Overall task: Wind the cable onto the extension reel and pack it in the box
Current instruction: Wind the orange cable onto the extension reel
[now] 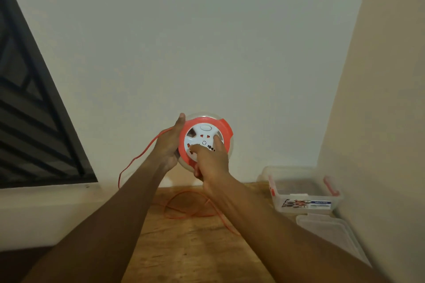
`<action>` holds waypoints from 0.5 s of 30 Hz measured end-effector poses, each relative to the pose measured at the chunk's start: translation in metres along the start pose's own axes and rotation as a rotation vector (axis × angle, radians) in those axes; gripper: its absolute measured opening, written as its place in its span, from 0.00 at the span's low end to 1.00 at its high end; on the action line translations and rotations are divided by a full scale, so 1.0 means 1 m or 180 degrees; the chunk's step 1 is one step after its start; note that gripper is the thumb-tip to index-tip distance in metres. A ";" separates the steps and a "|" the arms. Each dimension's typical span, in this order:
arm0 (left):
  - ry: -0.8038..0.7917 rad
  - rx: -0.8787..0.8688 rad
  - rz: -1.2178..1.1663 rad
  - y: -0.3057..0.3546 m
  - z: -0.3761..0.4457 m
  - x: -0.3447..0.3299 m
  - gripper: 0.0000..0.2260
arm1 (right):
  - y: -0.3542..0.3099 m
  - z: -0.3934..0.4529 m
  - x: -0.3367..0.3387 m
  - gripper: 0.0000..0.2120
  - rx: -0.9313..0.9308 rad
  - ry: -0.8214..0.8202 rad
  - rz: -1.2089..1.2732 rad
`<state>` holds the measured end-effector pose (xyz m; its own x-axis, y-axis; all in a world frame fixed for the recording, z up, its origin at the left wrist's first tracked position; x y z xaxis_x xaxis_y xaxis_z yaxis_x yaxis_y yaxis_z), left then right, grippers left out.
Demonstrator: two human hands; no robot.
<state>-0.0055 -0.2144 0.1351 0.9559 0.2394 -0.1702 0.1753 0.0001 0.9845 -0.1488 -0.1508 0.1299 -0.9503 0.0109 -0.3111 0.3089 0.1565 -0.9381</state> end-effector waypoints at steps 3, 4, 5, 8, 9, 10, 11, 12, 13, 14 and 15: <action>-0.0269 0.0160 0.0146 0.004 -0.002 0.004 0.26 | -0.020 -0.009 0.008 0.34 0.1120 -0.0195 -0.2177; -0.0315 0.0189 0.0238 0.004 -0.003 0.007 0.26 | -0.032 -0.014 0.010 0.28 0.1715 -0.0192 -0.2951; -0.0351 0.0217 0.0334 0.005 -0.004 0.010 0.26 | -0.043 -0.018 0.010 0.22 0.2305 -0.0257 -0.3777; -0.0473 0.0259 0.0556 0.001 -0.008 0.017 0.24 | -0.051 -0.024 0.003 0.22 0.3348 -0.1069 -0.5890; -0.0493 0.0284 0.0612 -0.001 -0.010 0.018 0.23 | -0.048 -0.023 0.003 0.25 0.3467 -0.1405 -0.6297; -0.0531 0.0330 0.0672 -0.003 -0.011 0.018 0.22 | -0.047 -0.023 0.003 0.28 0.3586 -0.1710 -0.6590; -0.0609 0.0383 0.0760 -0.005 -0.012 0.016 0.22 | -0.045 -0.025 0.003 0.29 0.3723 -0.1990 -0.6799; -0.0704 0.0420 0.0857 -0.008 -0.013 0.014 0.22 | -0.041 -0.029 0.001 0.29 0.3886 -0.2226 -0.6977; -0.0792 0.0452 0.0925 -0.010 -0.015 0.010 0.22 | -0.038 -0.033 -0.002 0.28 0.4056 -0.2429 -0.7162; -0.0878 0.0501 0.0957 -0.013 -0.017 0.007 0.21 | -0.033 -0.037 -0.005 0.27 0.4221 -0.2603 -0.7353; -0.0956 0.0556 0.0981 -0.015 -0.019 0.004 0.21 | -0.027 -0.041 -0.008 0.27 0.4370 -0.2772 -0.7535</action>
<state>-0.0088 -0.1951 0.1203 0.9910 -0.0894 0.0993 -0.1153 -0.1967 0.9737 -0.1515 -0.1146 0.1639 0.3069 0.5999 0.7389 -0.1565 -0.7340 0.6609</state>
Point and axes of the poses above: each hand's wrist, its own z-axis towards the middle knuckle, its own x-axis out of the back of the hand, y = z × x, the point moved 8 cm from there along z, towards the middle knuckle
